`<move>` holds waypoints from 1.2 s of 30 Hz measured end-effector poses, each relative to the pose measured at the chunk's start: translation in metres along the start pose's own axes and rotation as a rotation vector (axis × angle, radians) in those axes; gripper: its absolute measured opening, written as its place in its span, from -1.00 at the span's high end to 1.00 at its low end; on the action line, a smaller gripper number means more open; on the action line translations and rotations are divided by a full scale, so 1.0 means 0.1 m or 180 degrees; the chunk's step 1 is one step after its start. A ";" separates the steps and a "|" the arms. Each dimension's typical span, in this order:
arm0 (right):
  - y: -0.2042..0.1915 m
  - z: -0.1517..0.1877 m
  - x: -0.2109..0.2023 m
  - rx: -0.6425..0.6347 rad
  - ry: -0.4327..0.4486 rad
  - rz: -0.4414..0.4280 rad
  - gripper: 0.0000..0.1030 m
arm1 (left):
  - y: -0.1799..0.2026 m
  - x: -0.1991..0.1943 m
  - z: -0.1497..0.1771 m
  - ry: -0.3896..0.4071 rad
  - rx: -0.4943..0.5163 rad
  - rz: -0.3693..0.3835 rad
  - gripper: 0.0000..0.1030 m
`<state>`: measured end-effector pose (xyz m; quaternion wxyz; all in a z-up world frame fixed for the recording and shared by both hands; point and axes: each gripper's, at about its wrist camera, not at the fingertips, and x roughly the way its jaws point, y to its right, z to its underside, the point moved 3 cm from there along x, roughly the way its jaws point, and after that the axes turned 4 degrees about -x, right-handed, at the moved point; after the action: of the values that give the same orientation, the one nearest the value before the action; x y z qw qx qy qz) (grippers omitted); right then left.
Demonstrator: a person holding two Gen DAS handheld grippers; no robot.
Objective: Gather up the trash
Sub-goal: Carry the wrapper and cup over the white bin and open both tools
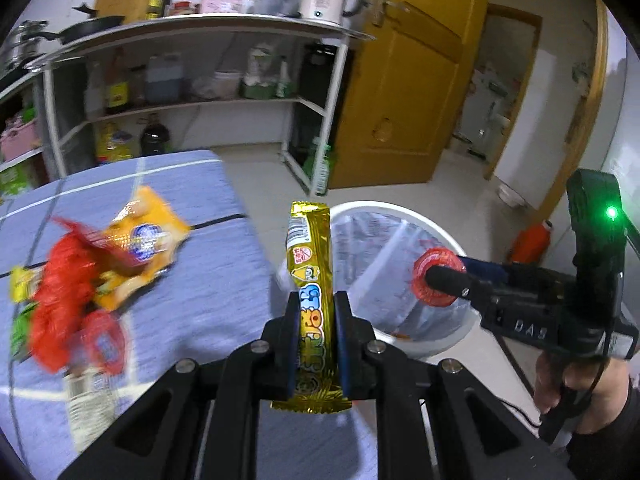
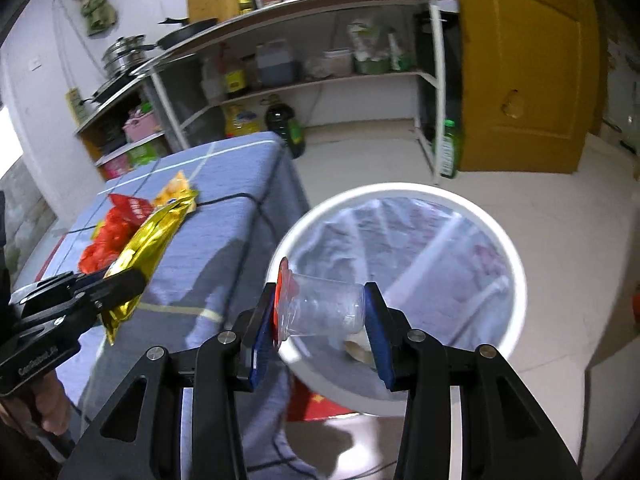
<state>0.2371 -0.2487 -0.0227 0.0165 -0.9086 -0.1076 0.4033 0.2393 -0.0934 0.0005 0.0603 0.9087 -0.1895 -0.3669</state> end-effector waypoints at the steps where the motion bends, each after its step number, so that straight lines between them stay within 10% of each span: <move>1: 0.03 0.01 0.00 0.0015 -0.0004 0.0018 0.17 | 0.06 0.07 -0.03 -0.0026 0.0004 0.0034 0.69; 15: 0.43 0.13 0.22 0.0025 -0.0200 0.0291 0.16 | 0.40 0.69 -0.14 -0.0284 -0.0054 0.0232 0.67; 20: 0.47 0.13 0.21 0.0041 -0.0175 0.0308 0.04 | 0.41 0.80 -0.12 -0.0354 -0.0075 0.0234 0.30; 36: 0.17 -0.02 -0.14 -0.0037 0.0166 0.0172 0.03 | 0.16 0.22 -0.13 -0.0011 -0.0129 0.0159 0.23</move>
<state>0.2326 -0.2678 -0.0136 0.0031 -0.9214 -0.0849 0.3792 0.2581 -0.1174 -0.0001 0.0875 0.9017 -0.2049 -0.3706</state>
